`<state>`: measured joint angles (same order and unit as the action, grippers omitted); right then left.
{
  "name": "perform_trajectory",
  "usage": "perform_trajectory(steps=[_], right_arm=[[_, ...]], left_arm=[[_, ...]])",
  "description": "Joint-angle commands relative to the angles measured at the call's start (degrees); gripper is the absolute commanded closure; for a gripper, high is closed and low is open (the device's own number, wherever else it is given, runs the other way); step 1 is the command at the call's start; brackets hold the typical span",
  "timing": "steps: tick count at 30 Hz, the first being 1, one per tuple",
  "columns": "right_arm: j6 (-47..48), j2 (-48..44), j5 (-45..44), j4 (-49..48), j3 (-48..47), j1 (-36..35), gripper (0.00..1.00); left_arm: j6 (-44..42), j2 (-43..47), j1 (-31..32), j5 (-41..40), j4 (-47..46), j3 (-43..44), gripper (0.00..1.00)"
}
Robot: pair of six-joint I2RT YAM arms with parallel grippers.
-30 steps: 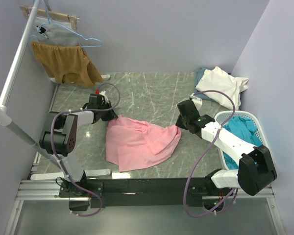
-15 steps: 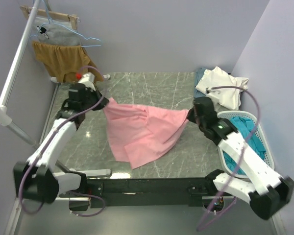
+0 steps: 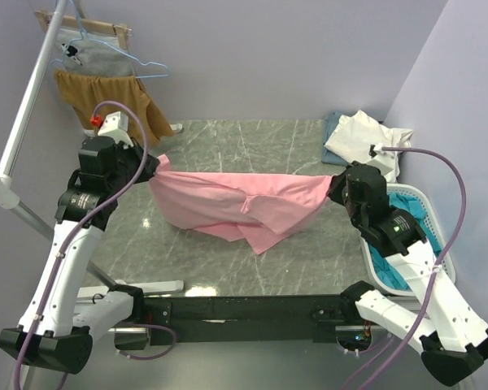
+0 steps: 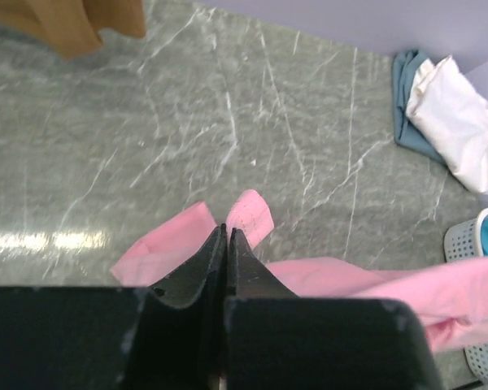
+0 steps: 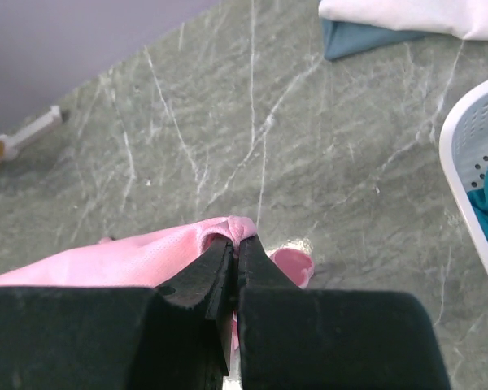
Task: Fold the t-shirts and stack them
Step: Flatten out the tshirt
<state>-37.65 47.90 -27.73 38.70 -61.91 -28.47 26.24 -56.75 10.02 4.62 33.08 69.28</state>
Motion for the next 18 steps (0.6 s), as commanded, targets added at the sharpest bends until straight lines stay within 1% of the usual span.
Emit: perform_trajectory(steps=[1,4,7,12,15,18], right_arm=[[1.78,-3.24,-1.46,-1.17,-2.07,0.34,1.0],[4.06,-4.39,-0.58,0.49,-6.46,0.26,1.0],[6.0,-5.88,2.58,2.25,-11.47,0.34,1.0],[8.47,-8.44,8.47,3.22,-17.97,0.26,1.0],[9.7,-7.3,7.61,4.01,-20.7,0.34,1.0],[10.92,-4.76,7.6,4.28,-21.67,0.34,1.0]], left_arm=[[-0.05,4.01,0.17,-1.81,3.65,6.57,0.92],[-0.4,3.93,0.17,-1.37,6.38,10.69,0.94],[-1.1,3.75,0.17,-0.23,9.54,15.53,0.94],[-1.72,4.54,0.17,-0.49,13.15,24.05,0.88],[-2.07,3.41,0.09,-0.49,14.11,26.25,0.87],[-2.59,1.91,0.17,-0.93,13.86,25.48,0.87]])
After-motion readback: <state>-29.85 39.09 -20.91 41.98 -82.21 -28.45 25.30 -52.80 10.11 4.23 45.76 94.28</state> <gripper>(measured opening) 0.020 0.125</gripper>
